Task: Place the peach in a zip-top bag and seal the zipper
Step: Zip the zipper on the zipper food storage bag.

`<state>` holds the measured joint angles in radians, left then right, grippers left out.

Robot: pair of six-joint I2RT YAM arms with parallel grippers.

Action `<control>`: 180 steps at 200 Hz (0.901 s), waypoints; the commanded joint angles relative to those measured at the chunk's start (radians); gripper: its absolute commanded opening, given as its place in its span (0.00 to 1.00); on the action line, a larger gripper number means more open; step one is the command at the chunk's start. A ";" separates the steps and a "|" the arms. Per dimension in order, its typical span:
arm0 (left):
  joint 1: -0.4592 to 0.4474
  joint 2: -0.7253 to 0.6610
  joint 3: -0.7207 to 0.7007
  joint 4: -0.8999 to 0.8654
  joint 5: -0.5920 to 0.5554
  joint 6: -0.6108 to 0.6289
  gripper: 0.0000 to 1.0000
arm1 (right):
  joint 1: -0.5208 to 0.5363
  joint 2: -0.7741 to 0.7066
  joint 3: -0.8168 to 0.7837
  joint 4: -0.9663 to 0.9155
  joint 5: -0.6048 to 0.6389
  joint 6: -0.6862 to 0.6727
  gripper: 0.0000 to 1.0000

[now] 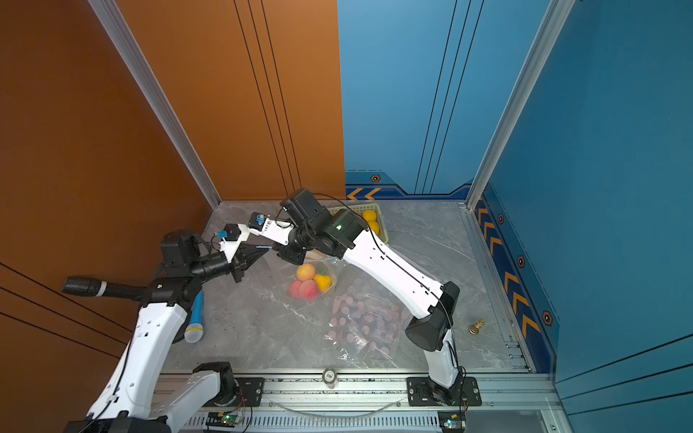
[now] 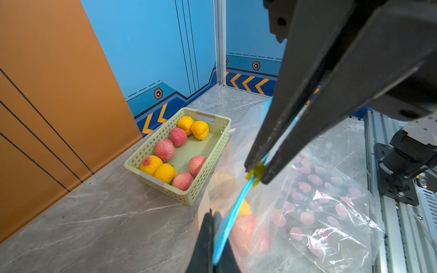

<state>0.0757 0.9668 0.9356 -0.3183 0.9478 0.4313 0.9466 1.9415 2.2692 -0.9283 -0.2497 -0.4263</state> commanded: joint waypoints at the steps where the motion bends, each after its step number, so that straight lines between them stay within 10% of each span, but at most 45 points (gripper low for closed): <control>1: 0.022 -0.013 -0.009 0.036 -0.029 -0.035 0.00 | -0.015 -0.018 0.006 -0.068 0.033 0.012 0.00; 180: 0.117 -0.011 -0.020 0.097 -0.121 -0.164 0.00 | -0.091 -0.137 -0.166 -0.069 0.055 0.035 0.00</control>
<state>0.1654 0.9668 0.9298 -0.2680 0.8856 0.3054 0.8757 1.8545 2.1338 -0.9344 -0.2314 -0.4114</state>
